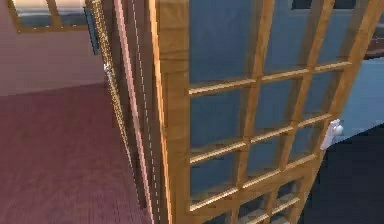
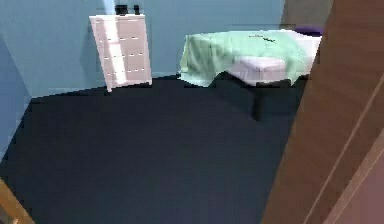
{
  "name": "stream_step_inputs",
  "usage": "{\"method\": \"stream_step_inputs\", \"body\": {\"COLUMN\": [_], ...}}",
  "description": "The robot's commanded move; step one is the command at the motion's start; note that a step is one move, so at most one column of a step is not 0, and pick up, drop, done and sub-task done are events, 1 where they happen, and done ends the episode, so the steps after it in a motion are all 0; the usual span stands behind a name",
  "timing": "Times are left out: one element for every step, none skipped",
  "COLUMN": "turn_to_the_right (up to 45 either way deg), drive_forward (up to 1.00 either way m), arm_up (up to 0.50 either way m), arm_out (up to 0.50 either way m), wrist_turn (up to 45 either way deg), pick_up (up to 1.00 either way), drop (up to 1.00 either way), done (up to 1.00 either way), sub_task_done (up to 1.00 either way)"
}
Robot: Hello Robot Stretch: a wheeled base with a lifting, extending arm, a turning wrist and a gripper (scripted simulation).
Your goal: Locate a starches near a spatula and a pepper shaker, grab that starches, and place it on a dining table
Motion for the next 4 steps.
{"method": "stream_step_inputs", "body": {"turn_to_the_right": [-45.0, -45.0, -45.0, -12.0], "drive_forward": [0.00, 0.00, 0.00, 0.00], "arm_up": [0.00, 0.00, 0.00, 0.00], "arm_out": [0.00, 0.00, 0.00, 0.00], "wrist_turn": [0.0, 0.0, 0.0, 0.0], "pick_up": [0.00, 0.00, 0.00, 0.00], "drop": [0.00, 0.00, 0.00, 0.00], "done": [0.00, 0.00, 0.00, 0.00], "sub_task_done": [0.00, 0.00, 0.00, 0.00]}}
